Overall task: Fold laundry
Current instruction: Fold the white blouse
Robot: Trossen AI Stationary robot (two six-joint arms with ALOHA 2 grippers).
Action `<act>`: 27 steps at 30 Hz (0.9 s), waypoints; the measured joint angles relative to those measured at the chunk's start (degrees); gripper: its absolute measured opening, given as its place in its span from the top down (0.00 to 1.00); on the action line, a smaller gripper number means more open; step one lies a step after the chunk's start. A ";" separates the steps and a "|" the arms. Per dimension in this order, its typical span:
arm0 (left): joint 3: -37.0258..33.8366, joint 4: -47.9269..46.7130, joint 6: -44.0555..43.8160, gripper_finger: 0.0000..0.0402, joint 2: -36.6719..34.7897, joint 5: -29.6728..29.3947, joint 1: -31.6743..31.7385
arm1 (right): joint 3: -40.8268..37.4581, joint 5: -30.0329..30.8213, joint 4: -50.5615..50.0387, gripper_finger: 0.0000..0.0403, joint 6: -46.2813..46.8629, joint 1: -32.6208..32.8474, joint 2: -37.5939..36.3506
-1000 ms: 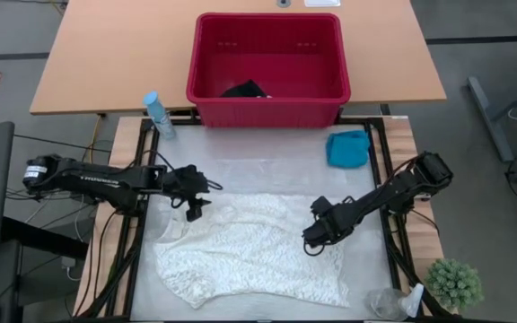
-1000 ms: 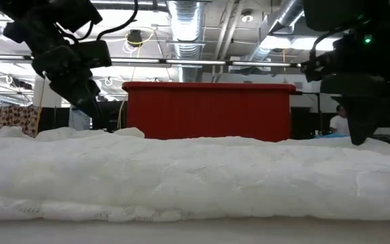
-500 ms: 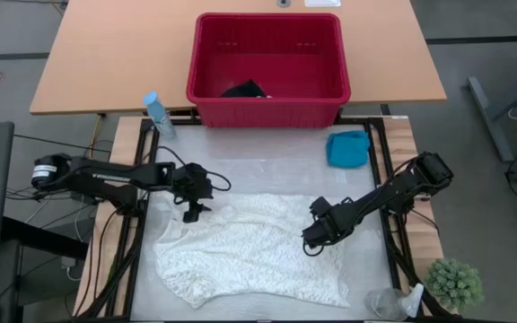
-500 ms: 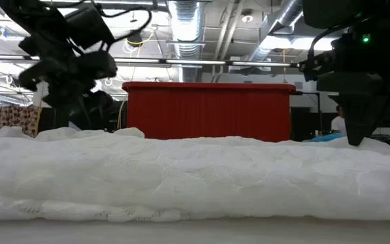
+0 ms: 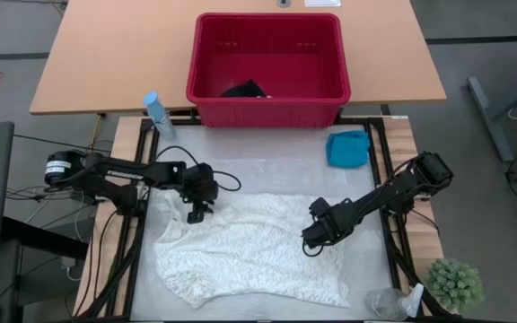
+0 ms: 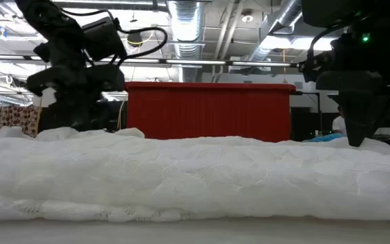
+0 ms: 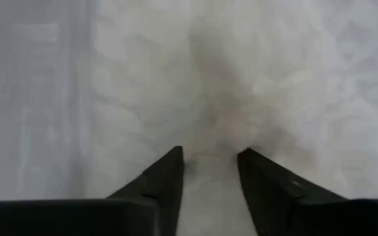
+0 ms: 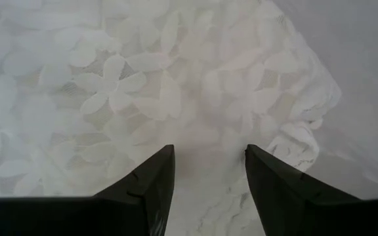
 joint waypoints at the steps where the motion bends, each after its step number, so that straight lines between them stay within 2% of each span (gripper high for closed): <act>1: 0.77 -0.72 -0.79 0.72 -0.05 -0.08 0.00 | 0.00 -0.02 0.07 0.48 -0.02 0.02 0.00; 6: 5.76 -7.75 -2.76 0.93 -0.34 0.47 0.00 | 0.00 0.00 0.37 0.48 -0.04 0.03 0.00; 8: 7.49 -10.69 -3.77 0.98 -0.34 1.05 0.00 | 0.00 0.00 0.47 0.48 -0.10 0.10 0.00; 15: 11.55 -16.12 -8.14 1.00 -0.35 1.96 -2.96 | 0.03 0.04 6.10 0.48 -5.32 1.29 0.00; 23: 13.35 -17.67 -16.92 1.00 -0.56 2.77 -11.59 | 0.13 1.10 20.88 0.48 -23.60 2.89 0.00; 27: 13.57 -17.56 -20.83 1.00 -0.56 -0.69 -16.35 | 0.22 1.18 24.45 0.48 -28.79 1.72 0.00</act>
